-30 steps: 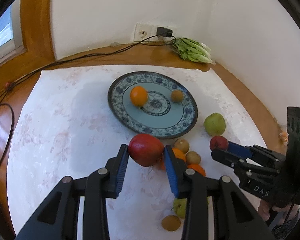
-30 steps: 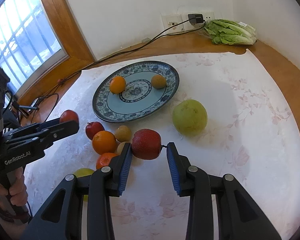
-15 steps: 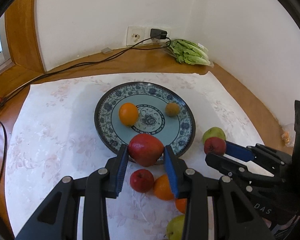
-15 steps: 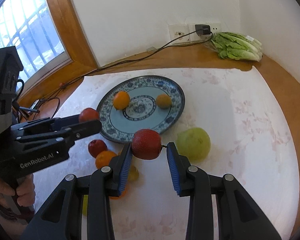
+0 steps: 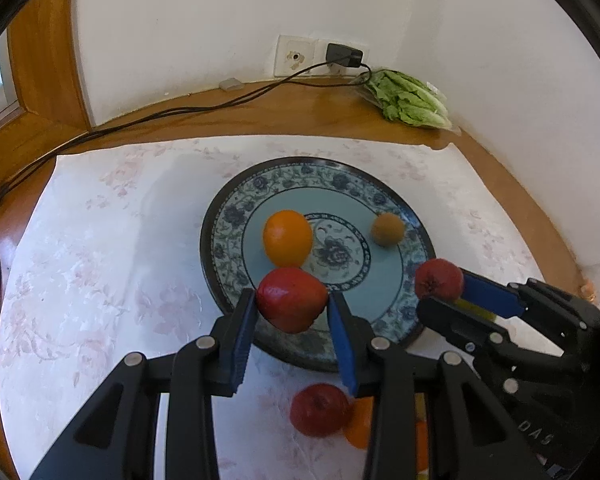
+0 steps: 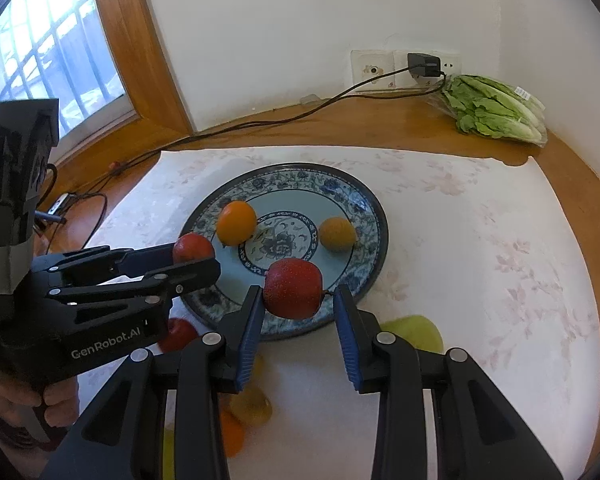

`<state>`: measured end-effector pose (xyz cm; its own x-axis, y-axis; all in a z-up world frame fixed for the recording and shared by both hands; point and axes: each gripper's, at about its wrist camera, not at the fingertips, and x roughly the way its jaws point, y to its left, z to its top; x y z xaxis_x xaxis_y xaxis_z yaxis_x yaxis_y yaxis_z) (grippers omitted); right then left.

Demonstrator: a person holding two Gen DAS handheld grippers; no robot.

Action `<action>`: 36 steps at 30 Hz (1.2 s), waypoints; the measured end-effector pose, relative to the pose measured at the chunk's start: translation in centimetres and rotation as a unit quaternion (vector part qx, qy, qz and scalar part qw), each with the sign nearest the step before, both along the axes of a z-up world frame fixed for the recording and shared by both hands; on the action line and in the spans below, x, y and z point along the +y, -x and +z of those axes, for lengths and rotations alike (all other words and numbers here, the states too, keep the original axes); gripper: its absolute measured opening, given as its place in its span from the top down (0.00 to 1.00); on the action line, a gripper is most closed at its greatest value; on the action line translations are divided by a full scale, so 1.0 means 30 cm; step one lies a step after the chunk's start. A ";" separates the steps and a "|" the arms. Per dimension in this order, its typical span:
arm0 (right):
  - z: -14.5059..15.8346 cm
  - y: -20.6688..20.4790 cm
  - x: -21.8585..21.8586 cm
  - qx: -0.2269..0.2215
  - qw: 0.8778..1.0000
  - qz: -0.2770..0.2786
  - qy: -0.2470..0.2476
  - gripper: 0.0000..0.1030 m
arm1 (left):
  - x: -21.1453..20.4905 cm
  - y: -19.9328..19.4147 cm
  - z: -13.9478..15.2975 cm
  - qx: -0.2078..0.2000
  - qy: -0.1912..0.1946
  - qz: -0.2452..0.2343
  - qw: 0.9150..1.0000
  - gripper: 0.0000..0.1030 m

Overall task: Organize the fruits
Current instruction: 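Carry the red apple with the left tool while the right tool carries its red apple onto the plate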

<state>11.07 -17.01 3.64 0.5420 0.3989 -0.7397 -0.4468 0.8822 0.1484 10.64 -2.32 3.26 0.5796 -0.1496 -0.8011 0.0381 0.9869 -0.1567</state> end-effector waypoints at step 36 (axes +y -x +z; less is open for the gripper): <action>-0.054 -0.035 0.021 -0.015 1.000 0.002 0.012 0.64 | -0.009 -0.059 -0.040 -0.004 -0.016 -0.007 1.000 0.63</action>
<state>12.12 -16.38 2.03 0.5621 0.3843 -0.7323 -0.4551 0.8831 0.1141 12.41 -2.58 2.07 0.5846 -0.1321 -0.8005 0.0527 0.9908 -0.1250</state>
